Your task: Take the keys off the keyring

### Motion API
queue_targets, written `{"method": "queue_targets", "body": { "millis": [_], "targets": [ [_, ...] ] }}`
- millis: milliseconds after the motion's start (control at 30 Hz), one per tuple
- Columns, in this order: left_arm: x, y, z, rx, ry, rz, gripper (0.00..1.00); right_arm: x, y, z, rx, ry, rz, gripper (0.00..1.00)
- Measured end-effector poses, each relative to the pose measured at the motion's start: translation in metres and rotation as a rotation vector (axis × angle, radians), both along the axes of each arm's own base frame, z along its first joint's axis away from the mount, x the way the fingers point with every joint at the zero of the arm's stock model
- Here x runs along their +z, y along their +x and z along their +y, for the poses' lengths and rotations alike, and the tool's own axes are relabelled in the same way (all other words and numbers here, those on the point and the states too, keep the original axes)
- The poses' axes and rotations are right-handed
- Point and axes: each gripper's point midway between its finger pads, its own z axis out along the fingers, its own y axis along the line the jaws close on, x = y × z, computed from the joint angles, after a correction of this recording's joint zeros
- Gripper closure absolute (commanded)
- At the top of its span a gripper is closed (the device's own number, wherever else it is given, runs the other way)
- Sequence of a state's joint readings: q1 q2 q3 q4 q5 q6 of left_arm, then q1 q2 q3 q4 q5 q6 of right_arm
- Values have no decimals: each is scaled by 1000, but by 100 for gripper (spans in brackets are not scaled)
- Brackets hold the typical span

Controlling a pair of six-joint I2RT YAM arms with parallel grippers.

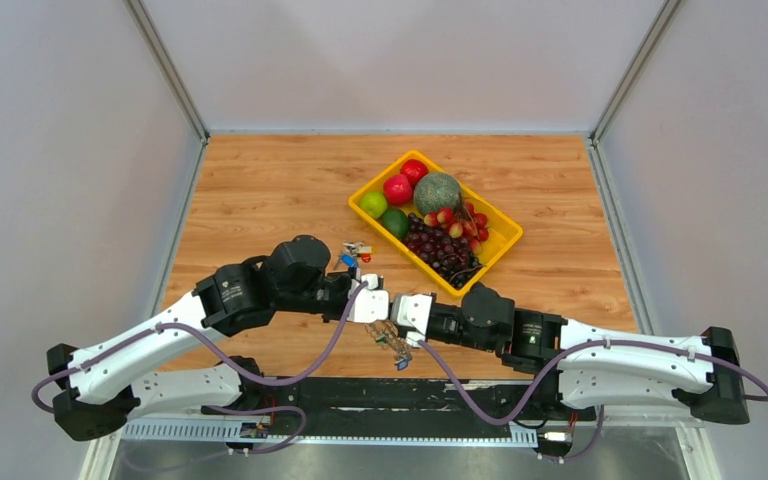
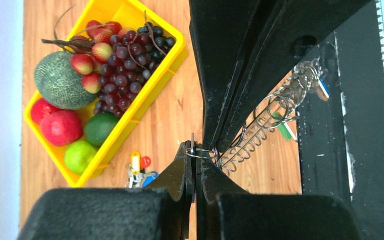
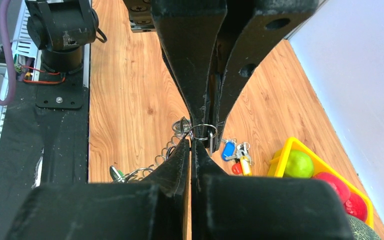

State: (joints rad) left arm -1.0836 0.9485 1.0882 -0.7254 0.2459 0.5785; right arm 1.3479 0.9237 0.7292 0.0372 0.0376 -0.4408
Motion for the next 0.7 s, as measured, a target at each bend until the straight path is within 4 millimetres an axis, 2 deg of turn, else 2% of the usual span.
{"method": "queue_targets", "body": {
  "millis": [200, 467, 633, 700],
  "targets": [
    [-4, -1, -3, 1, 9, 23, 100, -4, 1, -4, -15, -12, -6, 100],
    [10, -3, -13, -20, -55, 4, 100, 11, -4, -15, 8, 123, -75, 100],
    [16, -4, -15, -28, -89, -9, 100, 17, -3, -18, 14, 148, -131, 100],
    [19, -4, -14, -32, -115, -26, 100, 21, -4, -18, 20, 156, -150, 96]
  ]
}}
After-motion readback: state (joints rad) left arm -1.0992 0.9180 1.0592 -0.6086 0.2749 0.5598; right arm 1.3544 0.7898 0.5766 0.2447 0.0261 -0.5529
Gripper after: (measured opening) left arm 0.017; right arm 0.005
